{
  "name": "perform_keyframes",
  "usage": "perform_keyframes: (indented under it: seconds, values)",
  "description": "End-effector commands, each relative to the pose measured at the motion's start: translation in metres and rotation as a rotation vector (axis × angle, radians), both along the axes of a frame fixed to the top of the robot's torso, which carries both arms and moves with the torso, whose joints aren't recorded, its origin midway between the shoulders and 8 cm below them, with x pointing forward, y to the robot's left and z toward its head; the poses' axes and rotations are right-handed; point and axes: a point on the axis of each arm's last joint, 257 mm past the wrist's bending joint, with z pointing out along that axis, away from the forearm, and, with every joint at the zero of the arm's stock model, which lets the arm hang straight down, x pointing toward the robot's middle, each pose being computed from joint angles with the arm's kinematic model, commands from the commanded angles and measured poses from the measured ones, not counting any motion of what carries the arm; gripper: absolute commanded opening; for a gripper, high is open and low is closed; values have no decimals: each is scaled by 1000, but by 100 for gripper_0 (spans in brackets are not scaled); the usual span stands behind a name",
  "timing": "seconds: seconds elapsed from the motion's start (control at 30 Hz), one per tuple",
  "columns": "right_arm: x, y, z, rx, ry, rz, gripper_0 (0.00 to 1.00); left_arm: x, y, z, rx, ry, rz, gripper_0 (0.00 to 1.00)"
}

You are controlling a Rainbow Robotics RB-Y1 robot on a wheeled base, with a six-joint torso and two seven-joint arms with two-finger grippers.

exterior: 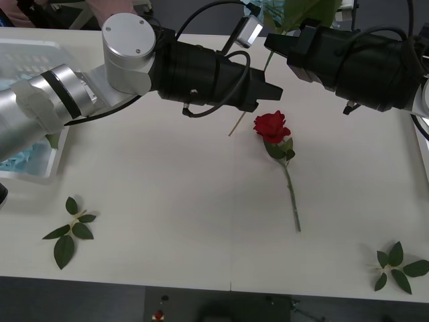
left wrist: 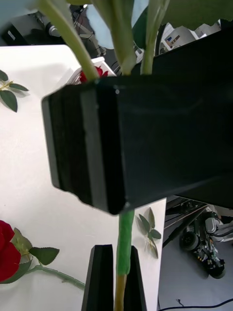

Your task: Put the red flowers into the right box and the blue flowers into the left box

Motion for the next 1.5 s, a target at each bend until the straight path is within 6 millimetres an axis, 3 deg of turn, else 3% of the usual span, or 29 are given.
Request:
perform_keyframes:
  seconds: [0.03, 0.23, 0.27, 0.3, 0.37, 0.4, 0.53, 0.67, 0.7, 0.73, 0.9, 1.03, 1.13, 1.17, 1.2, 1.23, 1.27, 1.33, 1.37, 1.4, 1.5]
  values:
    - [-7, 5, 22, -14, -75, 15, 0, 3, -4, 25, -34, 23, 14, 0]
    - [-7, 4, 22, -14, -72, 15, 0, 1, 0, 25, -27, 19, 9, 0]
    - [-6, 2, 22, -22, -76, 10, 46, 1, 6, 24, -15, 21, 6, 0]
    - [-4, 0, 21, -34, -86, 3, 62, 1, 11, 22, -2, 22, 1, 0]
    - [-2, -4, 19, -59, -96, -10, 77, 0, 30, 18, 38, 27, -8, 0]
    - [0, -7, 17, -79, -107, -19, 83, 0, 50, 13, 75, 33, -12, 0]
    - [1, -10, 11, -112, -101, -21, 91, -13, 131, 1, 234, 69, -52, 0]
    - [-1, -12, 2, -148, -82, -13, 96, -32, 238, -5, 427, 123, -42, 0]
    - [-2, -13, 1, -158, -80, -10, 96, -33, 254, -6, 456, 127, -32, 0]
    - [-3, -17, -9, -194, -56, -3, 96, -36, 289, -6, 501, 147, 0, 0]
    - [-11, -45, -52, -387, 101, -2, 95, -43, 364, 4, 567, 194, 94, 0]
    - [-23, -71, -84, -592, 254, -13, 95, -31, 445, 11, 674, 183, 273, 0]
    - [-30, -96, -104, -752, 346, -52, 96, -20, 537, 7, 877, 133, 432, 0]
    - [-30, -98, -106, -772, 352, -56, 95, -18, 554, 7, 930, 106, 449, 0]
    - [-33, -101, -111, -812, 379, -64, 95, -8, 596, 10, 1068, 25, 492, 0]
    - [-34, -104, -115, -825, 398, -73, 95, -4, 612, 10, 1121, -5, 509, 0]
    - [-36, -110, -121, -864, 427, -91, 95, 5, 642, 14, 1220, -61, 550, 0]
    - [-38, -113, -135, -944, 458, -115, 96, 15, 681, 18, 1346, -119, 605, 0]
    - [-38, -114, -138, -954, 463, -120, 96, 16, 685, 18, 1361, -128, 607, 0]
    - [-37, -116, -152, -1015, 478, -151, 96, 20, 710, 18, 1460, -153, 630, 0]
    - [-31, -116, -173, -1114, 446, -207, 95, 26, 745, 13, 1540, -161, 698, 0]
